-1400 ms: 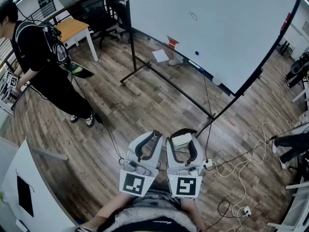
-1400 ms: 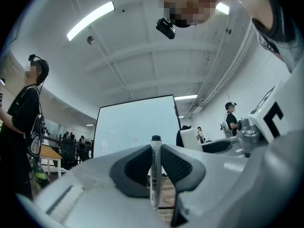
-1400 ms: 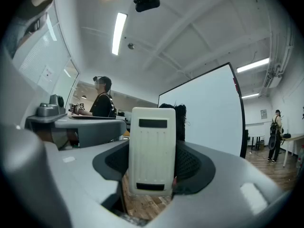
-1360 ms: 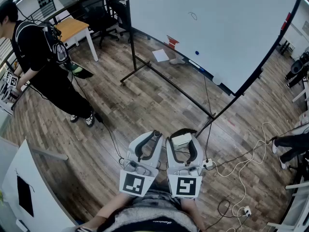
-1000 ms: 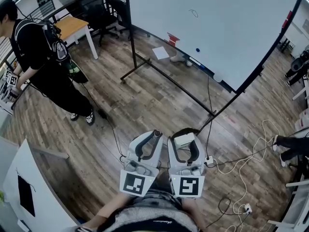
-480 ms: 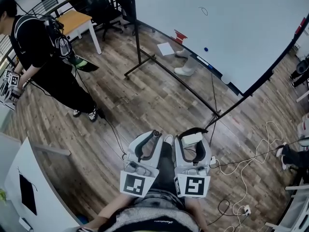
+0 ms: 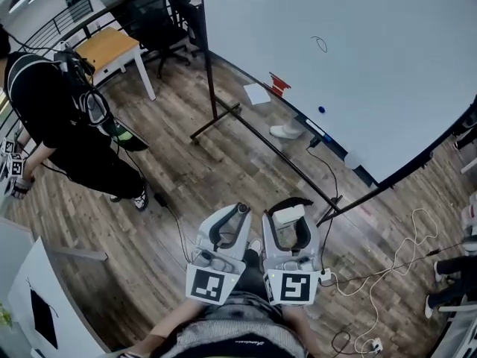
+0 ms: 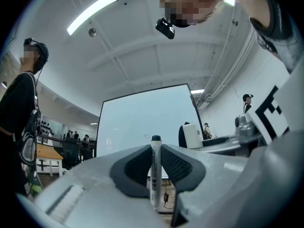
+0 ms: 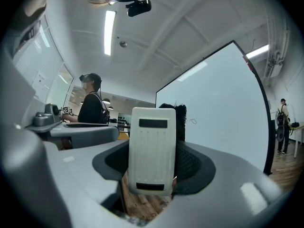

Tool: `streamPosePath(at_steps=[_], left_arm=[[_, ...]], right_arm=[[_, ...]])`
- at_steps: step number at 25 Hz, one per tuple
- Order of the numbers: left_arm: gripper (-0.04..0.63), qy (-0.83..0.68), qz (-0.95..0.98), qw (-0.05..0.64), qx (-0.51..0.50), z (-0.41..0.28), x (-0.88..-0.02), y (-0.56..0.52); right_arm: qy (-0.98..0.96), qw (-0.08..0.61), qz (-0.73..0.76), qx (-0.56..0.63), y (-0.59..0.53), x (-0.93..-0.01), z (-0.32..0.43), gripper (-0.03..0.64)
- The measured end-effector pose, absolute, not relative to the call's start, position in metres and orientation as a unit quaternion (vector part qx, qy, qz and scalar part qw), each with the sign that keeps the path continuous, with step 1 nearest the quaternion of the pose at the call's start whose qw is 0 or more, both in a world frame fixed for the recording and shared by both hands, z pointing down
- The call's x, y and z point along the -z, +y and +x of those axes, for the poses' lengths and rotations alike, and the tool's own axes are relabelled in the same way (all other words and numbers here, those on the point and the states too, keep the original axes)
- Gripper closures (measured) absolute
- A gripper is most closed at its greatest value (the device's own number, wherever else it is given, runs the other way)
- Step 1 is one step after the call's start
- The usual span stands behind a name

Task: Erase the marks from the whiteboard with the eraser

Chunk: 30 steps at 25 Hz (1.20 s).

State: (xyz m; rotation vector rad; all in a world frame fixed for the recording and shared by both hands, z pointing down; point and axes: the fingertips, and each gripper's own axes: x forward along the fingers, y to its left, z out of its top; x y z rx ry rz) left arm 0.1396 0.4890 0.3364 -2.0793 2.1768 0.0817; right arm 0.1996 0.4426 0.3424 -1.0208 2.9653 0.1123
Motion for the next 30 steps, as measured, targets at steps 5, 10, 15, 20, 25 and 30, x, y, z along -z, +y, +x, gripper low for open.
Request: streamPosePath(at_steps=[5,10,15,20,25,30], left_arm=[[0.525,0.728,-0.683,0.052,-0.032,0.115,-0.331,0.429],[0.525,0.730,-0.682,0.051,-0.028,0.099,-0.334,0.372],[0.525,0.732,-0.678,0.067,-0.022,0.094,-0.333,0.332],[0.525,0.732,-0.678,0.062,-0.001,0.089,-0.342,0.311],[0.525,0.719,-0.690,0.080,0.000,0.086,-0.334,0.273],[0.525,0.694,-0.715,0.078,-0.018,0.083,-0.336,0.223]], right_arm=[[0.950,-0.004,-0.310,-0.032,0.384,-0.336,0.169,0.354],[0.953,-0.001,-0.301,-0.029,0.327,-0.338,0.151,0.353],[0.957,-0.004,-0.289,-0.034,0.288,-0.341,0.141,0.353],[0.954,-0.008,-0.300,-0.025,0.266,-0.347,0.143,0.354],[0.946,-0.012,-0.324,-0.022,0.233,-0.347,0.152,0.353],[0.933,-0.015,-0.359,-0.022,0.190,-0.352,0.152,0.353]])
